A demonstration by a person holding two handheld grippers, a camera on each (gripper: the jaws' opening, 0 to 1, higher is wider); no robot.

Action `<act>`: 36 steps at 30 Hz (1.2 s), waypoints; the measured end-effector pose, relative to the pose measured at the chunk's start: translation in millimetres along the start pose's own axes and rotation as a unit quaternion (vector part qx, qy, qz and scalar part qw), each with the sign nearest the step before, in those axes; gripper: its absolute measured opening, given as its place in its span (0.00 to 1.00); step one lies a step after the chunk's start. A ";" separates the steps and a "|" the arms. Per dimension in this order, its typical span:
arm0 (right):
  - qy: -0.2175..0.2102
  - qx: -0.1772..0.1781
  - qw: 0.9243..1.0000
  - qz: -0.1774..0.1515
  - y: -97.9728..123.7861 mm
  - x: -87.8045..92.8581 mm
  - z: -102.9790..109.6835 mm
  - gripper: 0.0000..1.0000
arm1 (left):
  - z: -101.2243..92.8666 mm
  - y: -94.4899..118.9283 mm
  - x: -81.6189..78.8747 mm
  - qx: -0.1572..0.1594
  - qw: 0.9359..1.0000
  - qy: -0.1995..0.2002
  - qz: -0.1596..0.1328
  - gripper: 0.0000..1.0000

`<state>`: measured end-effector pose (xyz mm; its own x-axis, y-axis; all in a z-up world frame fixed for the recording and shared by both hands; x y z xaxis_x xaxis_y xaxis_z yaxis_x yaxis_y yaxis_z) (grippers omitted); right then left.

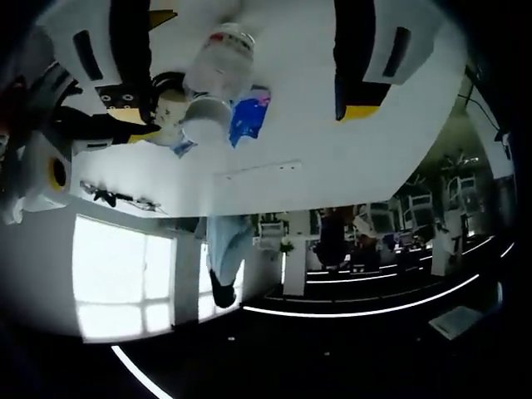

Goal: Arrange the tabletop items into an orderly group along one side of the table until the central work area is clear of visible clutter.

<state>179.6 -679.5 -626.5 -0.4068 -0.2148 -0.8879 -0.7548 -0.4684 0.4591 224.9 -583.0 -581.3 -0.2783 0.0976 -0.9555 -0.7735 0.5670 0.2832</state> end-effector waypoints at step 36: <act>-0.028 0.014 0.999 -0.023 70.0 5.7 -55.3 1.00 | -5.6 -5.4 36.7 -0.082 0.996 0.027 0.010 0.83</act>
Point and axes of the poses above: the point that each gripper's makers call its tool centre point, and the gripper's own axes: y roughly backward along the fingers, z roughly to its left, x roughly out of its underside, the point moved 3 cm from there along y, roughly backward along the fingers, and after that the axes turned 1 degree about y, right-handed, at the moved point
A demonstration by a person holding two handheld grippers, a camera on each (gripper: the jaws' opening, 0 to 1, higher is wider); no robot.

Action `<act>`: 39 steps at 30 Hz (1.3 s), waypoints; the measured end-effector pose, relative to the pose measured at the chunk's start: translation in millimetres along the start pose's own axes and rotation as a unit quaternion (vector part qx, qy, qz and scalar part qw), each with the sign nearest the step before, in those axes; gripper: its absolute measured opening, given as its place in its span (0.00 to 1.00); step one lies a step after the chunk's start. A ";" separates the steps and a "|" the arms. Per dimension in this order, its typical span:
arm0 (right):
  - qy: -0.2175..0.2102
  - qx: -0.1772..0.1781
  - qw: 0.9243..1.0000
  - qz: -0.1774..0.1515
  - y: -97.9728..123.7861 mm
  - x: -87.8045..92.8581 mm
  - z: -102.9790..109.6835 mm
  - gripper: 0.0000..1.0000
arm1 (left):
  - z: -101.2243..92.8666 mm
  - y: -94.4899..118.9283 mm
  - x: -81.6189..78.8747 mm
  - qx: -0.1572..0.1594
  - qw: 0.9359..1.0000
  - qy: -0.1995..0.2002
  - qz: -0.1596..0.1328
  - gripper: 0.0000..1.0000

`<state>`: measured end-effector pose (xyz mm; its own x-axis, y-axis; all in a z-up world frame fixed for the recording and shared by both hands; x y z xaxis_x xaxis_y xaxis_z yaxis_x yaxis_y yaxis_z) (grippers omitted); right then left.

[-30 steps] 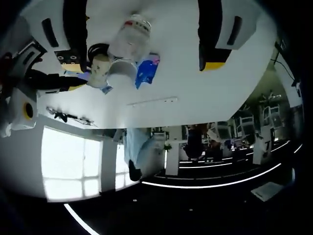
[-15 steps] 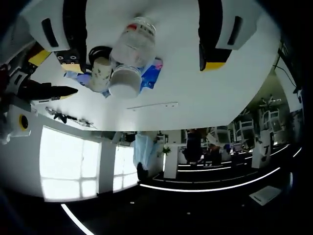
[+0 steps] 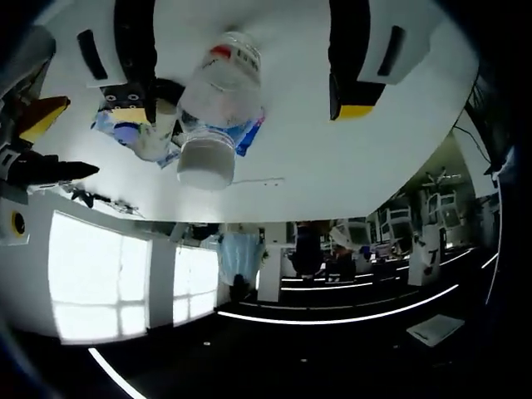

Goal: Arrange the tabletop items into an orderly group along one side of the table until the central work area is clear of visible clutter.

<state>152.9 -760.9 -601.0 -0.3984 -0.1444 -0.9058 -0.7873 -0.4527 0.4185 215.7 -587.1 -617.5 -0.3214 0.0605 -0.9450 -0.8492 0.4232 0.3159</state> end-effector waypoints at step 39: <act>0.018 0.035 0.999 0.009 19.1 5.6 -19.6 0.98 | -21.1 -17.2 16.3 -0.066 0.998 -0.005 -0.002 0.46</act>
Point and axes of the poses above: the point that each gripper's makers call its tool centre point, and the gripper's own axes: y roughly backward along the fingers, z roughly to its left, x roughly out of its underside, the point moved 3 cm from there along y, roughly backward along the fingers, and after that the axes turned 1 degree about y, right-handed, at the moved point
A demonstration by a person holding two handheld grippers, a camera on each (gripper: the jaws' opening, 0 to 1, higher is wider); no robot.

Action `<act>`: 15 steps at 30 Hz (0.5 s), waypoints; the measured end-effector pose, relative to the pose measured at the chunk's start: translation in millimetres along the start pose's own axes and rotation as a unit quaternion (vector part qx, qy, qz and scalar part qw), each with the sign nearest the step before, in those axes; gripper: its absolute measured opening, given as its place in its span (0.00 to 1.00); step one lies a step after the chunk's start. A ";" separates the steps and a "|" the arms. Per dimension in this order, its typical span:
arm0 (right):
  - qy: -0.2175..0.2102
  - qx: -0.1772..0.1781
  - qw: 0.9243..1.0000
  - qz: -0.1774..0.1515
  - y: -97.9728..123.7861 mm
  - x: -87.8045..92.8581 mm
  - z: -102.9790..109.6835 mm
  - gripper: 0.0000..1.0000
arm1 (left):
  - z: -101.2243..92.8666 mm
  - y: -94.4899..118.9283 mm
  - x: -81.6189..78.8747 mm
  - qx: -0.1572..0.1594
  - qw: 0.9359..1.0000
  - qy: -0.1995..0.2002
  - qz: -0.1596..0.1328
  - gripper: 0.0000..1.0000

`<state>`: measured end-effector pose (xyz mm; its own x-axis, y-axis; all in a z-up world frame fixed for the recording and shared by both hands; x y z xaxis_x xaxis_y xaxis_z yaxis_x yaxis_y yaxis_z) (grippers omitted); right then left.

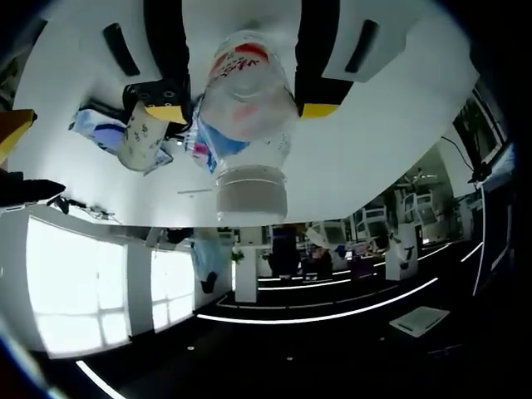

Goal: Arrange the tabletop items into an orderly group along one side of the table until the central work area is clear of visible clutter.

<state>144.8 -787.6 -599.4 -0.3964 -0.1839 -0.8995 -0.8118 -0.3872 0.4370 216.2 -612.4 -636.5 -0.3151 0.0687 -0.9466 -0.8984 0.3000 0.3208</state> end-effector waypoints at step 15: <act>-0.004 0.002 1.000 0.001 0.3 -0.1 -2.3 0.97 | 5.3 -2.7 -1.2 0.037 0.999 -0.019 0.013 0.42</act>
Point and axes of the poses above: the point that each gripper's makers call its tool centre point, and the gripper's own axes: y roughly backward along the fingers, z roughly to its left, x roughly out of its underside, the point moved 3 cm from there along y, roughly backward along the fingers, and after that the axes turned 1 degree about y, right-handed, at the moved point
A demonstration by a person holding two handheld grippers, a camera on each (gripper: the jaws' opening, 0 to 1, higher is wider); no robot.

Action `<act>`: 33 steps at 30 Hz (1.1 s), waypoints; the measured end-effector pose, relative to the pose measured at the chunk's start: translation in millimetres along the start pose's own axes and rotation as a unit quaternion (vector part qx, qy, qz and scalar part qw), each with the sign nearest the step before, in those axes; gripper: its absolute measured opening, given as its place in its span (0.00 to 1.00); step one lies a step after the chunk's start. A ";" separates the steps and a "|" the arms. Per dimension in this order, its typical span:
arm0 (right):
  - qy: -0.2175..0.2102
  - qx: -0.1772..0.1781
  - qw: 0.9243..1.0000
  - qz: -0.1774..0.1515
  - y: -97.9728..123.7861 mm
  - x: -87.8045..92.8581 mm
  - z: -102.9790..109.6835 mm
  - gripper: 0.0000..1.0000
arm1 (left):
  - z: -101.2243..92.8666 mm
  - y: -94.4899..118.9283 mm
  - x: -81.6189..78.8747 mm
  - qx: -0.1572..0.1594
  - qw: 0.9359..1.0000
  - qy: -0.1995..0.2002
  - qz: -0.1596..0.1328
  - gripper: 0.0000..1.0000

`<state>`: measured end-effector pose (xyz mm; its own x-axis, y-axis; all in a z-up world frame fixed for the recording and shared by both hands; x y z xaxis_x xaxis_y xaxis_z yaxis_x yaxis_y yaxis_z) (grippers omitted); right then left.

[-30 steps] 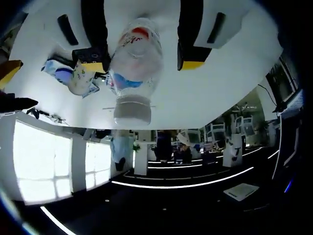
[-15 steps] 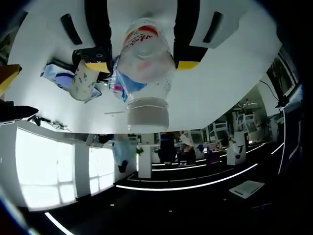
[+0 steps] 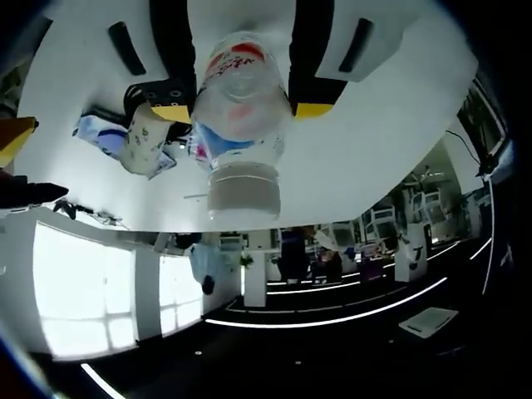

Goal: Arrange the tabletop items into an orderly group along one side of the table until the central work area is clear of visible clutter.

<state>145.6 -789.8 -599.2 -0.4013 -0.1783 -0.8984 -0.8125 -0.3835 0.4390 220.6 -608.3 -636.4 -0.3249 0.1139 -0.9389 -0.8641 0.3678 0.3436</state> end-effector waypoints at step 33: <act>-0.004 -0.007 1.000 0.018 -2.0 6.2 3.2 0.97 | 0.1 -3.7 -1.7 0.110 0.993 -0.033 0.000 0.40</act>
<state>143.4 -787.3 -605.6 -0.4332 -0.1856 -0.8820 -0.7912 -0.3903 0.4708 224.4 -609.8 -636.1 -0.2929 0.1724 -0.9405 -0.7569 0.5592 0.3383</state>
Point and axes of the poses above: the point that each gripper's makers call its tool centre point, and the gripper's own axes: y roughly backward along the fingers, z roughly to its left, x roughly out of its underside, the point moved 3 cm from there along y, roughly backward along the fingers, and after that the axes turned 1 degree about y, right-handed, at the moved point
